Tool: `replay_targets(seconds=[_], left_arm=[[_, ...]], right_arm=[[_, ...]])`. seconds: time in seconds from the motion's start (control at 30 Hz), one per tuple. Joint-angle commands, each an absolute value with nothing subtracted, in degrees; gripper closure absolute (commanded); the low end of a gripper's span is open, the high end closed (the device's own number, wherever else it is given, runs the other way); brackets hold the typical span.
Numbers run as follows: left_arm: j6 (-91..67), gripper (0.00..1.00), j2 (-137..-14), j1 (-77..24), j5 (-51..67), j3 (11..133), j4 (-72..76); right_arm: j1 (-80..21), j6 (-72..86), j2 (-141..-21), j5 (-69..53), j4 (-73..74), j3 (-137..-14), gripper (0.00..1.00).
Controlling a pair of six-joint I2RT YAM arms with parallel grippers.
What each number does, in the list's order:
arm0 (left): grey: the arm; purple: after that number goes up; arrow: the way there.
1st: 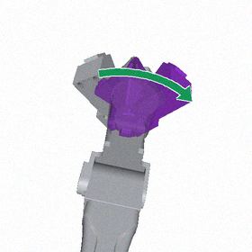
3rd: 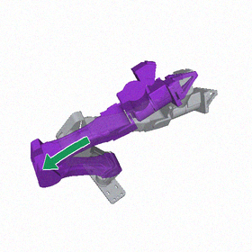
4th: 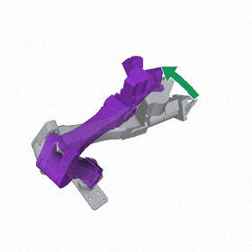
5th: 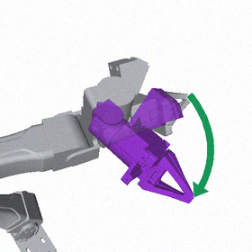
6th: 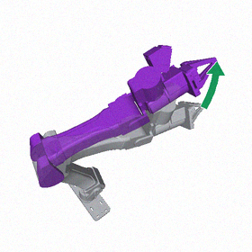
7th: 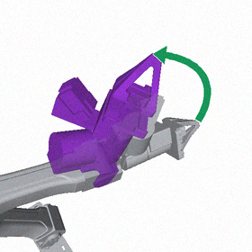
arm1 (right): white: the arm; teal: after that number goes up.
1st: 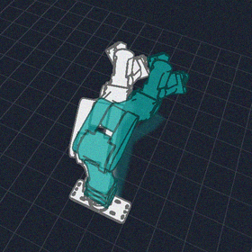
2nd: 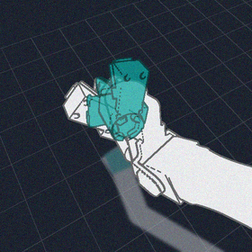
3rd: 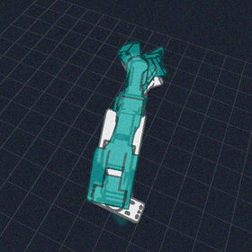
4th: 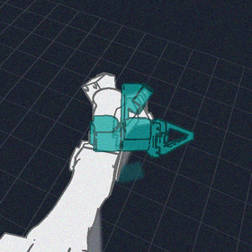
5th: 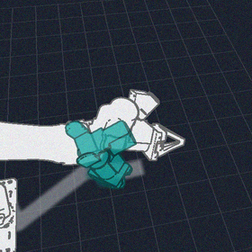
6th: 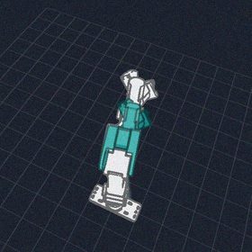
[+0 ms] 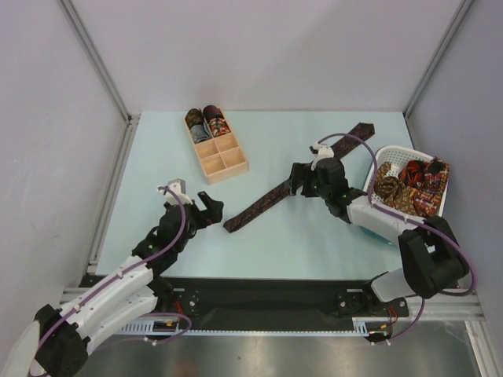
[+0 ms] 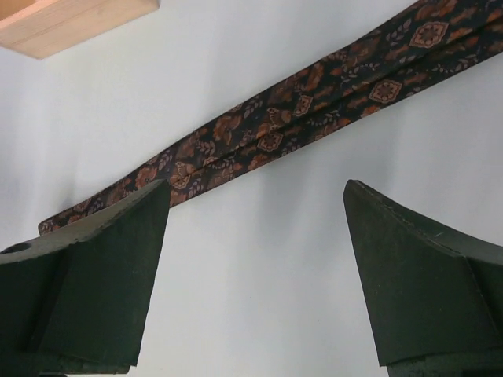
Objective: Roll the ties
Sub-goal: Flatten the tie
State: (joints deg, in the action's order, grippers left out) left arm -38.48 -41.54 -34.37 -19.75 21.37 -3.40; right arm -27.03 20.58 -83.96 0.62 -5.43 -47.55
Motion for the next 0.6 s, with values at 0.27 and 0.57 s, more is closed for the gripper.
replay_targets(seconds=[0.27,0.57], left_arm=[[-32.3,0.00,-42.8,-34.7,-22.1,17.5,10.2],[-32.1,0.00,-40.3,-34.7,-25.5,21.4,2.3]], right_arm=[[-31.2,16.7,-80.1,3.3,-31.1,-34.7,0.00],[-35.6,14.2,-85.6,0.6,-30.6,-39.3,0.02]])
